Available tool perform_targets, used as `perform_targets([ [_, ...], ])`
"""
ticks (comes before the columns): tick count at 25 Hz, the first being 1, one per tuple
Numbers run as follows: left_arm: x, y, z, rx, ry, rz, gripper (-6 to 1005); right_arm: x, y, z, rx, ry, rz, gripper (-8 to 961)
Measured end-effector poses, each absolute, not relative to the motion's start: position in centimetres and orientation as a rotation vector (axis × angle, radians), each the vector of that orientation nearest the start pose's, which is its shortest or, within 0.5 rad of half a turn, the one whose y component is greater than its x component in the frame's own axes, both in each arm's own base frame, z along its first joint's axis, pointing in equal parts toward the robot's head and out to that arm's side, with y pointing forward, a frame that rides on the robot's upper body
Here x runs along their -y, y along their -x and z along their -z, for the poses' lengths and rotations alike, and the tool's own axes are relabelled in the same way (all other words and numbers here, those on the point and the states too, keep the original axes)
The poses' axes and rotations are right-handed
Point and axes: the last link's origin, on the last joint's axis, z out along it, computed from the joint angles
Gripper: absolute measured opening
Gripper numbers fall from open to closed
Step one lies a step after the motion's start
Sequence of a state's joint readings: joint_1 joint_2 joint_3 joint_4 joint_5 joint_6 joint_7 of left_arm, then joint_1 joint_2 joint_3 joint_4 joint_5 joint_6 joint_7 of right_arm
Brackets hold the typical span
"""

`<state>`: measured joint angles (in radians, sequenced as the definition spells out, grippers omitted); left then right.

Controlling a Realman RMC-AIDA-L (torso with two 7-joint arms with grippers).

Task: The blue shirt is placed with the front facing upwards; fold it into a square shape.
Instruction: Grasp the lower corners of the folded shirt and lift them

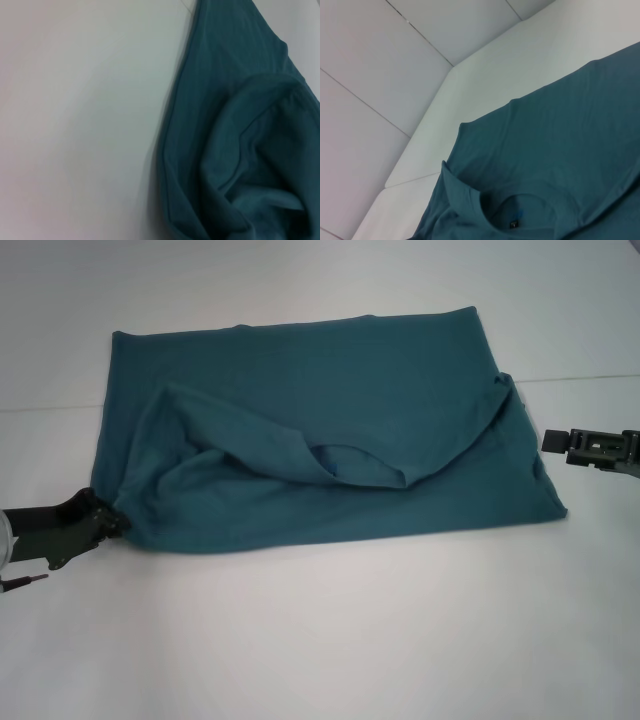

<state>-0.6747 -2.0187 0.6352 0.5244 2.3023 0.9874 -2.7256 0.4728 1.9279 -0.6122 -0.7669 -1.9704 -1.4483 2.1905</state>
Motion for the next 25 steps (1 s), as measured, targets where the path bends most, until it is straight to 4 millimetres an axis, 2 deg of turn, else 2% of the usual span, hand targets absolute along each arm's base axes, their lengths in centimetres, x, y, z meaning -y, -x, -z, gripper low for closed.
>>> perform_targets([
  [4, -39.8, 31.2, -1.5, -2.753, -2.190, -0.734, 76, -35.4, -30.9, -10.3, -1.558, 2.162, -0.737, 809],
  [9, -39.4, 30.7, -2.4, -2.640, -2.306, -0.694, 65, -35.0, -31.1, -11.4, -1.660, 2.207, -0.566, 809],
  [11, -39.5, 30.5, -2.9, -2.592, -2.374, -0.681, 65, -35.3, -31.2, -12.1, -1.691, 2.195, -0.497, 809],
  [19, -40.1, 30.1, -3.1, -2.550, -2.447, -0.662, 65, -37.6, -30.8, -14.1, -1.763, 2.095, -0.221, 809],
  [25, -40.2, 29.6, -2.7, -2.513, -2.485, -0.645, 64, -39.5, -30.4, -12.5, -1.712, 2.040, -0.124, 808],
])
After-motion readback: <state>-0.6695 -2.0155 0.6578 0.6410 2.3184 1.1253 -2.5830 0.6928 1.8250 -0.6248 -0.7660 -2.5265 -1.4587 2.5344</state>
